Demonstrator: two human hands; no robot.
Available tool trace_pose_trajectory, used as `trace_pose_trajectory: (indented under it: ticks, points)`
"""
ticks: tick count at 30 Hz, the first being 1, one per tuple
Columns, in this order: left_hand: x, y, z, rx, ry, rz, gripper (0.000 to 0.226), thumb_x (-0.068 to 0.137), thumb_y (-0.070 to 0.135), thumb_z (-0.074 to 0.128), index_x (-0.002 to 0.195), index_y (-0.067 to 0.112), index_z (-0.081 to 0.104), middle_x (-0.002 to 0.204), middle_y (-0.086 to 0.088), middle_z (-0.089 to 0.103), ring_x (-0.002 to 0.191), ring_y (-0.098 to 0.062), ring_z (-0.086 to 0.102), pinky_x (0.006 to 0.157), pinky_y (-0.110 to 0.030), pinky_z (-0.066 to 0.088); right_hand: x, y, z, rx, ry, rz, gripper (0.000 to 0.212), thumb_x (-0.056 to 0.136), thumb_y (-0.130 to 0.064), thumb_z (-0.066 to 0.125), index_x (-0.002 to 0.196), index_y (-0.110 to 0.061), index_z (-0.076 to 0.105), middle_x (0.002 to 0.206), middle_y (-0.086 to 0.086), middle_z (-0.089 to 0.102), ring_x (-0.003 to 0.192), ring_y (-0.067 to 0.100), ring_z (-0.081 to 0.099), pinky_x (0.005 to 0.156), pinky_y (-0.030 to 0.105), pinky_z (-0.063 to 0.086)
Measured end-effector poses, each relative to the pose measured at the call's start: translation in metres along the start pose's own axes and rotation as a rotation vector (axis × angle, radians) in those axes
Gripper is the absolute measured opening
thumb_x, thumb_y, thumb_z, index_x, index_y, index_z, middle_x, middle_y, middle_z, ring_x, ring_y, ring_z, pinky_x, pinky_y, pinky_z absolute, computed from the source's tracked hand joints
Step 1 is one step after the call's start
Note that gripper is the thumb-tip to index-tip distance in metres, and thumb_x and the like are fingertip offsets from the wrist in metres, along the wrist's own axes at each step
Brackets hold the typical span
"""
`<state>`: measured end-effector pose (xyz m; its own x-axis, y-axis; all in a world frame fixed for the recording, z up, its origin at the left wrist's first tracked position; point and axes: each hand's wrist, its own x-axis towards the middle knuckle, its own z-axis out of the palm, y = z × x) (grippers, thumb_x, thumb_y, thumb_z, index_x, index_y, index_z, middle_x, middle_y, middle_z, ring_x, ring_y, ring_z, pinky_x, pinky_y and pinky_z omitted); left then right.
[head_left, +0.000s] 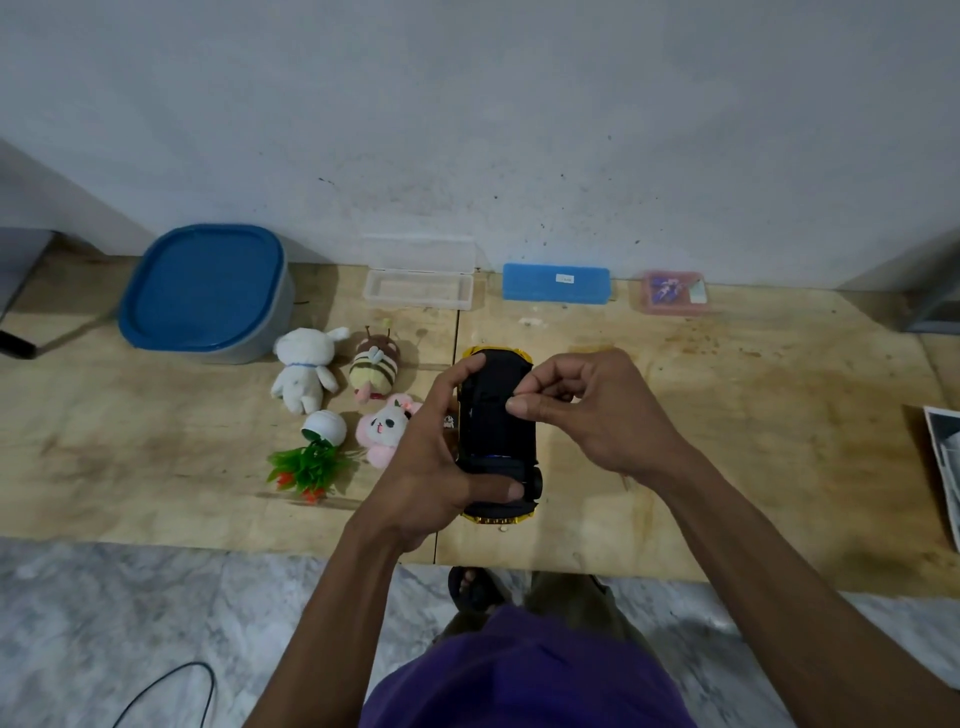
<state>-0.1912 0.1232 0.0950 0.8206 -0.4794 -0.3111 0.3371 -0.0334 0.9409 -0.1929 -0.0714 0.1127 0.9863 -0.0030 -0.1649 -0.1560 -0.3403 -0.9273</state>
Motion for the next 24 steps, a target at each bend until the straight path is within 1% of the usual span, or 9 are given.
trace_pose_trajectory:
  ticks: [3,6,11,14,15,17,19,22,24]
  points:
    - [-0.001,0.001,-0.002,0.003,0.005,0.005,0.109,0.062,-0.027,0.079,0.142,0.037,0.041,0.114,0.019,0.065,0.097,-0.011,0.072,0.071,-0.032,0.061,0.001,-0.001,0.003,-0.014,0.006,-0.003,0.010,0.078,-0.017,0.084,0.081,-0.012,0.076,0.075,0.004,0.075,0.066,0.007,0.066,0.068,0.024,0.056]
    - [-0.002,0.002,-0.003,-0.011,0.004,0.014,0.110,0.062,-0.028,0.078,0.143,0.035,0.041,0.122,0.012,0.062,0.096,-0.010,0.073,0.071,-0.032,0.061,0.003,-0.002,0.006,-0.060,0.019,-0.009,0.009,0.078,-0.019,0.084,0.080,-0.016,0.076,0.073,-0.002,0.074,0.063,0.001,0.063,0.065,0.017,0.054]
    - [-0.001,0.001,-0.004,-0.008,-0.012,0.014,0.109,0.062,-0.028,0.078,0.142,0.036,0.041,0.109,0.024,0.068,0.095,-0.009,0.073,0.070,-0.032,0.061,0.001,-0.001,0.015,-0.180,0.088,-0.065,0.008,0.078,-0.021,0.084,0.081,-0.018,0.077,0.072,-0.012,0.071,0.063,-0.005,0.059,0.063,0.009,0.045]
    - [-0.001,0.002,-0.003,-0.019,-0.004,0.025,0.110,0.061,-0.026,0.080,0.143,0.036,0.041,0.127,0.003,0.058,0.096,-0.011,0.073,0.072,-0.033,0.061,0.001,-0.001,0.014,-0.280,0.101,-0.096,0.008,0.081,-0.026,0.081,0.085,-0.020,0.077,0.070,-0.020,0.064,0.064,-0.007,0.056,0.063,0.008,0.039]
    - [-0.001,0.003,-0.003,-0.027,-0.004,0.029,0.111,0.060,-0.026,0.081,0.143,0.036,0.041,0.132,-0.002,0.054,0.097,-0.013,0.073,0.073,-0.034,0.061,0.001,0.000,0.014,-0.354,0.105,-0.119,0.009,0.083,-0.030,0.079,0.088,-0.022,0.076,0.071,-0.021,0.062,0.067,-0.005,0.055,0.065,0.010,0.037]
    - [0.001,0.003,-0.002,-0.050,-0.004,0.036,0.110,0.061,-0.027,0.079,0.142,0.036,0.042,0.134,-0.004,0.052,0.097,-0.015,0.073,0.073,-0.035,0.061,0.000,0.003,0.016,-0.532,0.115,-0.178,0.013,0.086,-0.037,0.074,0.092,-0.027,0.075,0.082,-0.017,0.062,0.079,0.002,0.052,0.071,0.025,0.041]
    - [0.003,0.002,-0.001,-0.060,0.004,0.037,0.110,0.061,-0.027,0.080,0.142,0.037,0.043,0.131,-0.005,0.053,0.098,-0.018,0.073,0.074,-0.037,0.061,-0.001,0.005,0.019,-0.648,0.146,-0.236,0.015,0.088,-0.039,0.070,0.095,-0.026,0.075,0.089,-0.010,0.062,0.090,0.012,0.051,0.068,0.033,0.045]
    - [0.008,-0.001,-0.005,-0.068,0.024,0.029,0.111,0.059,-0.024,0.083,0.140,0.041,0.045,0.131,-0.010,0.053,0.106,-0.025,0.069,0.077,-0.040,0.062,-0.005,0.009,0.022,-0.784,0.218,-0.349,0.015,0.090,-0.036,0.069,0.098,-0.025,0.076,0.087,-0.006,0.060,0.087,0.017,0.053,0.055,0.028,0.042]
    - [0.011,-0.002,-0.007,-0.077,0.033,0.018,0.111,0.058,-0.024,0.083,0.141,0.041,0.046,0.132,-0.013,0.052,0.111,-0.031,0.066,0.077,-0.041,0.062,-0.007,0.013,0.024,-0.867,0.257,-0.417,0.017,0.092,-0.033,0.068,0.102,-0.023,0.076,0.086,-0.004,0.060,0.084,0.019,0.054,0.055,0.024,0.036]
